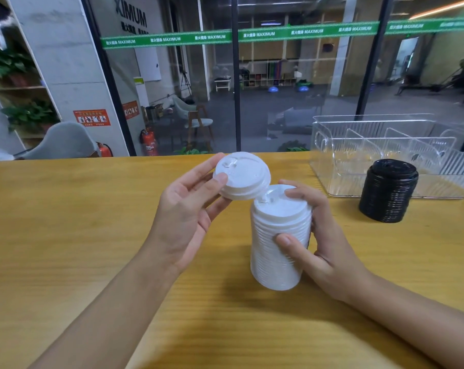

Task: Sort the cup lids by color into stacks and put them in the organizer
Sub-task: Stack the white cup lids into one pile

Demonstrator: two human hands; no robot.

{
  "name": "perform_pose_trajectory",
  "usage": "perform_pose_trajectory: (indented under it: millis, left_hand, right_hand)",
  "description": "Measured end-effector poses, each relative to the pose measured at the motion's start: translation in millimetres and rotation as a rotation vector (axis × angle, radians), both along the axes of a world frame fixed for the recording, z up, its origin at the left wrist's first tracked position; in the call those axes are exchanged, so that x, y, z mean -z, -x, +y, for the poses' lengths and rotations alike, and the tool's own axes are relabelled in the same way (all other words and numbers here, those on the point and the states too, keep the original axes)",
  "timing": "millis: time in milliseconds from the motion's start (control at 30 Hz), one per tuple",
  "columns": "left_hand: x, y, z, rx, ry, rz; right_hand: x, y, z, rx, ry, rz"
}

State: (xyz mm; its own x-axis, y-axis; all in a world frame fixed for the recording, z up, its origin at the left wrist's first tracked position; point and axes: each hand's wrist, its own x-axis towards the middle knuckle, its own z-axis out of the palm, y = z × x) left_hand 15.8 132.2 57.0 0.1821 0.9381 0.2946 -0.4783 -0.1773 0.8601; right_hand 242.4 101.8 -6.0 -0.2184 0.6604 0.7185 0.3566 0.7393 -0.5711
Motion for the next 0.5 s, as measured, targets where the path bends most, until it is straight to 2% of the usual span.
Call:
perform_pose_trajectory:
  millis: [267,500]
  left_hand:
    - [10.7,-13.4,-6.5,-0.008,-0.112,0.305]
    - [14.3,-16.7,-8.3,-0.076,-0.225,0.454]
  right_hand:
    - [6.4,-1.7,1.2,0.019,0.001,-0.003]
    - [3.4,-1.2,1.4,0.024,-0.019,-0.012]
